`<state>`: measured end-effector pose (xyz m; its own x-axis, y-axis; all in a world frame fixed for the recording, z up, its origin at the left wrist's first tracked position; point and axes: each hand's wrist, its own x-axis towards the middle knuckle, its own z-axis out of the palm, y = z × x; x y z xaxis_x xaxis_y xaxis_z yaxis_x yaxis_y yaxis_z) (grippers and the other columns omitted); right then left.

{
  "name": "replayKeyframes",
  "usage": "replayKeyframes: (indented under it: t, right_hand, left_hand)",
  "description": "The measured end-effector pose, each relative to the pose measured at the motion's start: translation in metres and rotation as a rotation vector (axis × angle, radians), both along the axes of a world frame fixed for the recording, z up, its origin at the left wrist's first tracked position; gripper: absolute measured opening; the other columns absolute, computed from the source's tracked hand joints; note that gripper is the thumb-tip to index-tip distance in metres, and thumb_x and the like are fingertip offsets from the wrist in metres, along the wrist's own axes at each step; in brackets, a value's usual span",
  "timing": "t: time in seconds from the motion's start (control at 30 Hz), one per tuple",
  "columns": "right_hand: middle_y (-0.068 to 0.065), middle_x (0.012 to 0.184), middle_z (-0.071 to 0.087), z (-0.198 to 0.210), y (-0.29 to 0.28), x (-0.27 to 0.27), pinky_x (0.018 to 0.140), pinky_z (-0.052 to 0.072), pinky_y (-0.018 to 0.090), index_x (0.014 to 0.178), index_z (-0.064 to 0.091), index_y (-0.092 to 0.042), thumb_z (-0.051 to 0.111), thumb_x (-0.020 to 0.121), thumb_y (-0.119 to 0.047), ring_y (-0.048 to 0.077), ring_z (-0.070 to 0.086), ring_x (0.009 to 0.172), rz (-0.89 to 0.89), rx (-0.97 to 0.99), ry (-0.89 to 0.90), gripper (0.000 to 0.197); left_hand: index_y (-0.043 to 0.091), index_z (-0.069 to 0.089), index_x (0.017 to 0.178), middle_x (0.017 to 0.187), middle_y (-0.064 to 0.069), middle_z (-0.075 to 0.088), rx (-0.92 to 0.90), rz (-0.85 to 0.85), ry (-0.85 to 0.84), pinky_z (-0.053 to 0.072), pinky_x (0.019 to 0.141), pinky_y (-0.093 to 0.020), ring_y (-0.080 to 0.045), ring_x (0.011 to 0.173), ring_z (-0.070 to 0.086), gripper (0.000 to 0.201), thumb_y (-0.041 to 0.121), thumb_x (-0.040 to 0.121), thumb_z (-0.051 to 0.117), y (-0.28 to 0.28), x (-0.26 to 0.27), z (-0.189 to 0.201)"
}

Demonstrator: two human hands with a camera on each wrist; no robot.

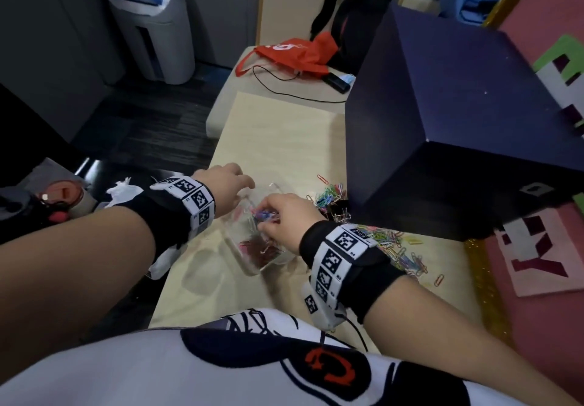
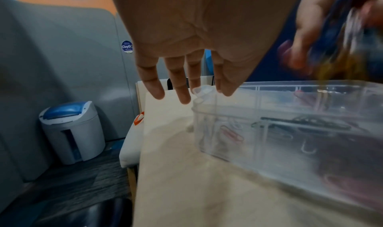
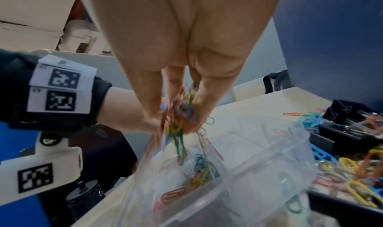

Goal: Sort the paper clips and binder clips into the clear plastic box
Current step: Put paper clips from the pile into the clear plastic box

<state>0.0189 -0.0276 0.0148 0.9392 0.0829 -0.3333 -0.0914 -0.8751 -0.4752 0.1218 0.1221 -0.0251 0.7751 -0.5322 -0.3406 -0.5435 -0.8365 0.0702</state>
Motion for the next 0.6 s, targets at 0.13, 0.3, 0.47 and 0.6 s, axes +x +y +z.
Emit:
replayKeyframes:
  t: [0.13,0.3,0.47,0.6]
  right_hand:
    - [0.008,0.130,0.058,-0.001,0.001,0.005,0.097,0.044,0.032,0.135,0.048,-0.025,0.051,0.095,-0.026,0.027,0.056,0.114,-0.015,0.004,0.042,0.040]
    - [0.005,0.112,0.061,-0.014,-0.013,0.007,0.084,0.042,0.026,0.112,0.059,-0.018,0.050,0.091,-0.015,0.023,0.058,0.102,-0.172,-0.045,0.013,0.023]
    - [0.009,0.127,0.058,-0.027,-0.004,0.006,0.097,0.045,0.035,0.133,0.048,-0.010,0.052,0.095,-0.027,0.028,0.056,0.115,-0.034,-0.125,0.203,0.042]
    - [0.011,0.123,0.062,-0.038,-0.001,0.004,0.093,0.047,0.034,0.128,0.054,-0.013,0.053,0.092,-0.016,0.030,0.057,0.111,-0.016,-0.160,0.238,0.037]
  left_hand:
    - [0.036,0.051,0.125,0.129,0.000,0.046,0.005,0.014,0.009,0.045,0.085,-0.038,-0.024,0.111,0.055,0.032,0.026,0.095,0.047,-0.005,0.004,0.001]
    - [0.034,0.059,0.110,0.115,-0.002,0.050,0.012,0.001,-0.003,0.042,0.075,-0.034,-0.025,0.102,0.056,0.018,0.030,0.095,0.050,-0.012,0.008,0.000]
    - [0.032,0.062,0.096,0.103,-0.001,0.050,-0.023,-0.017,-0.012,0.040,0.067,-0.031,-0.025,0.092,0.058,0.011,0.029,0.093,0.052,-0.017,0.006,-0.005]
    - [0.033,0.063,0.093,0.101,0.001,0.051,-0.026,-0.014,-0.020,0.039,0.065,-0.030,-0.024,0.091,0.058,0.010,0.027,0.091,0.054,-0.018,0.008,-0.008]
